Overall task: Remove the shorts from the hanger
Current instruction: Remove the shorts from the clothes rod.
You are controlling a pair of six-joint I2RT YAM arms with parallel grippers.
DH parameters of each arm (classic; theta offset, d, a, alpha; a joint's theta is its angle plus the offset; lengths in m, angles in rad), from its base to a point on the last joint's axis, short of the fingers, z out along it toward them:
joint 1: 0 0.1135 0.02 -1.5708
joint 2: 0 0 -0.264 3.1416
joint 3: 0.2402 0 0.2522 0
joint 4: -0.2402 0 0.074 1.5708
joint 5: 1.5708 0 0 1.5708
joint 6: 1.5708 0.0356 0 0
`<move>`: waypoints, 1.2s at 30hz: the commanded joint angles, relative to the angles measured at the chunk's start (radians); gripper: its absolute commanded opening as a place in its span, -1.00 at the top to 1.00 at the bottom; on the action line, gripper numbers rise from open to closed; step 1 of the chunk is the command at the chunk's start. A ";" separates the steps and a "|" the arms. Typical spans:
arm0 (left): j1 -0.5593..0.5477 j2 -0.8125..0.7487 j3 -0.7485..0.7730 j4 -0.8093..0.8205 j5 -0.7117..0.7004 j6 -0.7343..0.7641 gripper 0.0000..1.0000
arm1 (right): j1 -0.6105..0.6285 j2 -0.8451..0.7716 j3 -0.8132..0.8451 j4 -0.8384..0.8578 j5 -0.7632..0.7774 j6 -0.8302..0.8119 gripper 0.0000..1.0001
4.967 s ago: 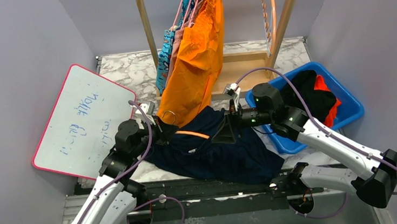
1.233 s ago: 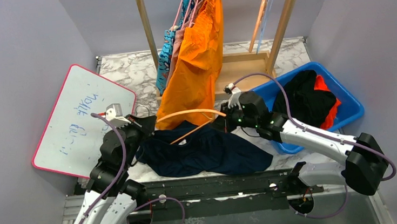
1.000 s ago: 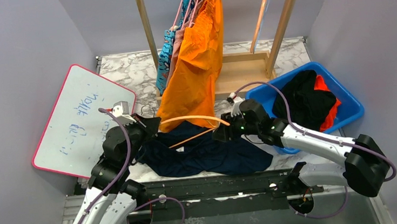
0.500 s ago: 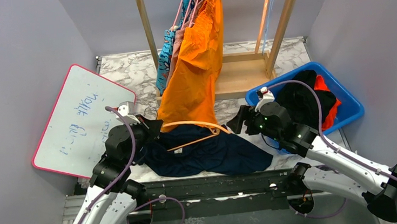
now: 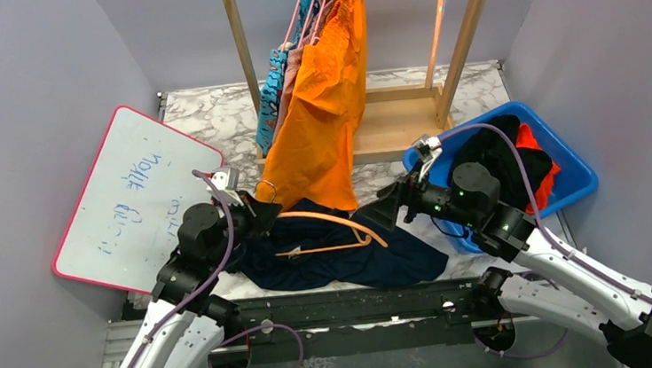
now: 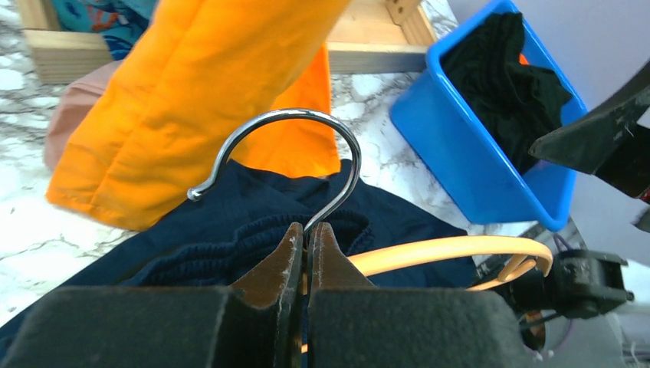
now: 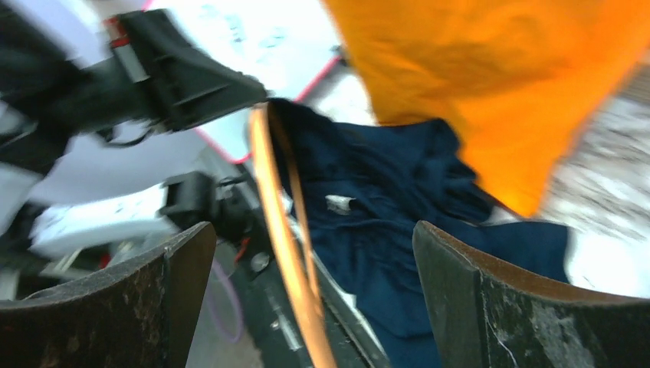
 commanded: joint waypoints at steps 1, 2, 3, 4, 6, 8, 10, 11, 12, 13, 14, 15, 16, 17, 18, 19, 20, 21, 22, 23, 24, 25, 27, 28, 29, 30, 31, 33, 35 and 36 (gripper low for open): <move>0.005 0.008 -0.006 0.127 0.158 0.031 1.00 | 0.000 0.042 -0.008 0.240 -0.382 0.012 -0.99; 0.005 0.008 -0.009 0.138 0.175 0.034 1.00 | 0.000 0.072 0.014 0.227 -0.428 0.019 -0.98; 0.005 0.007 -0.011 0.150 0.189 0.035 1.00 | 0.000 0.109 0.037 0.203 -0.463 0.023 -0.94; 0.005 0.004 -0.014 0.162 0.201 0.035 1.00 | 0.000 0.145 0.064 0.162 -0.489 0.019 -0.86; 0.005 -0.002 -0.022 0.183 0.223 0.038 1.00 | 0.000 0.208 0.109 0.087 -0.535 0.010 -0.67; 0.005 -0.005 -0.027 0.189 0.230 0.040 1.00 | 0.000 0.247 0.114 0.082 -0.586 0.022 -0.53; 0.005 -0.008 -0.032 0.194 0.230 0.041 1.00 | -0.001 0.271 0.111 0.097 -0.635 0.033 -0.39; 0.005 -0.008 -0.034 0.196 0.230 0.041 1.00 | 0.000 0.278 0.110 0.100 -0.647 0.037 -0.34; 0.005 -0.007 -0.036 0.196 0.230 0.041 1.00 | 0.000 0.282 0.109 0.105 -0.655 0.046 -0.28; 0.005 -0.007 -0.037 0.196 0.231 0.043 1.00 | 0.000 0.286 0.109 0.106 -0.663 0.052 -0.22; 0.005 -0.007 -0.038 0.196 0.229 0.042 1.00 | 0.000 0.291 0.113 0.099 -0.672 0.054 -0.18; 0.004 -0.007 -0.040 0.197 0.226 0.041 1.00 | 0.000 0.296 0.117 0.095 -0.682 0.054 -0.16; 0.005 -0.006 -0.040 0.197 0.227 0.041 1.00 | 0.000 0.303 0.117 0.092 -0.692 0.055 -0.14; 0.005 -0.005 -0.040 0.197 0.226 0.043 1.00 | 0.000 0.311 0.117 0.086 -0.697 0.054 -0.10; 0.005 -0.003 -0.040 0.199 0.226 0.042 1.00 | 0.000 0.320 0.117 0.084 -0.701 0.056 -0.07; 0.005 -0.002 -0.041 0.202 0.226 0.042 1.00 | 0.000 0.331 0.116 0.082 -0.706 0.061 -0.02; 0.005 -0.003 -0.040 0.202 0.227 0.042 1.00 | 0.000 0.342 0.117 0.082 -0.708 0.068 0.05; 0.005 -0.003 -0.040 0.205 0.228 0.042 1.00 | 0.000 0.353 0.117 0.087 -0.712 0.075 0.07; 0.005 -0.002 -0.041 0.206 0.229 0.042 1.00 | 0.000 0.363 0.114 0.102 -0.719 0.093 0.14; 0.005 -0.003 -0.040 0.208 0.231 0.041 1.00 | 0.000 0.369 0.111 0.119 -0.724 0.106 0.23; 0.005 -0.002 -0.041 0.210 0.233 0.041 1.00 | 0.000 0.373 0.109 0.136 -0.722 0.117 0.38; 0.005 -0.003 -0.040 0.209 0.232 0.043 1.00 | 0.000 0.373 0.102 0.154 -0.719 0.125 0.53; 0.004 -0.005 -0.040 0.203 0.224 0.047 1.00 | 0.000 0.368 0.098 0.169 -0.718 0.129 0.60; 0.005 -0.004 -0.038 0.191 0.208 0.047 1.00 | 0.000 0.362 0.097 0.168 -0.714 0.125 0.65; 0.005 -0.005 -0.034 0.178 0.193 0.049 1.00 | 0.000 0.355 0.094 0.168 -0.713 0.119 0.74; 0.005 -0.006 -0.032 0.165 0.180 0.052 0.93 | 0.000 0.348 0.091 0.164 -0.700 0.116 0.83; 0.005 -0.010 -0.029 0.154 0.172 0.057 0.80 | 0.000 0.342 0.091 0.147 -0.683 0.111 0.95; 0.005 -0.017 -0.029 0.143 0.168 0.059 0.60 | 0.000 0.331 0.100 0.086 -0.645 0.081 0.98; 0.005 -0.026 -0.027 0.141 0.173 0.058 0.17 | 0.000 0.322 0.103 0.037 -0.641 0.058 0.98; 0.005 -0.030 -0.025 0.140 0.177 0.058 0.03 | 0.000 0.317 0.105 0.011 -0.642 0.046 0.98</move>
